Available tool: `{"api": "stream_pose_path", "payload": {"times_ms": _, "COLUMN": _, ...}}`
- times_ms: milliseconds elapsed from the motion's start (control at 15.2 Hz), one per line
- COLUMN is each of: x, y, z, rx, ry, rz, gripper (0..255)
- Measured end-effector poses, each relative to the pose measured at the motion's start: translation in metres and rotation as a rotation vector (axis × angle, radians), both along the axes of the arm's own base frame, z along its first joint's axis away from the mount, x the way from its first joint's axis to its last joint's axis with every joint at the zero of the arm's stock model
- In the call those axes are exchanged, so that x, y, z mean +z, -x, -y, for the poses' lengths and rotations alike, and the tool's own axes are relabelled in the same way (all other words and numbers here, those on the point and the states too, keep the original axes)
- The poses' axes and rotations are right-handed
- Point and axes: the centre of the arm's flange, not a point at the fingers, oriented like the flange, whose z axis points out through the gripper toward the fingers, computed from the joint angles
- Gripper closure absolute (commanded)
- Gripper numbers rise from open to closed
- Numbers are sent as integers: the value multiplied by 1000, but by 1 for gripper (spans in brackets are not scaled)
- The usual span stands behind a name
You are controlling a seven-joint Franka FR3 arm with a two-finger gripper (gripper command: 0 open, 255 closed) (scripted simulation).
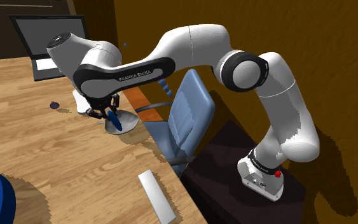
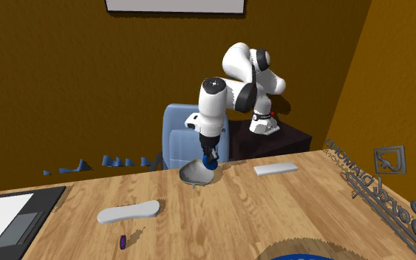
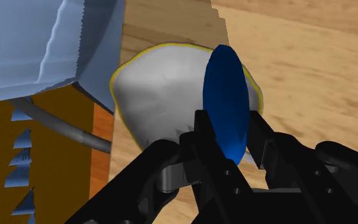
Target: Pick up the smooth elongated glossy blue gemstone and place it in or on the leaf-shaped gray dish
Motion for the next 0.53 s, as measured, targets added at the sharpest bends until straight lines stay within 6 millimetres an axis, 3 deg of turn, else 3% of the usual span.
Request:
{"api": "stream_pose_path", "payload": {"times_ms": 264, "x": 2, "y": -35, "z": 40, "rx": 1, "ry": 0, "rz": 0, "gripper": 255}}
{"api": "stream_pose_path", "payload": {"times_ms": 528, "x": -12, "y": -44, "z": 50, "rx": 1, "ry": 0, "rz": -1, "gripper": 255}}
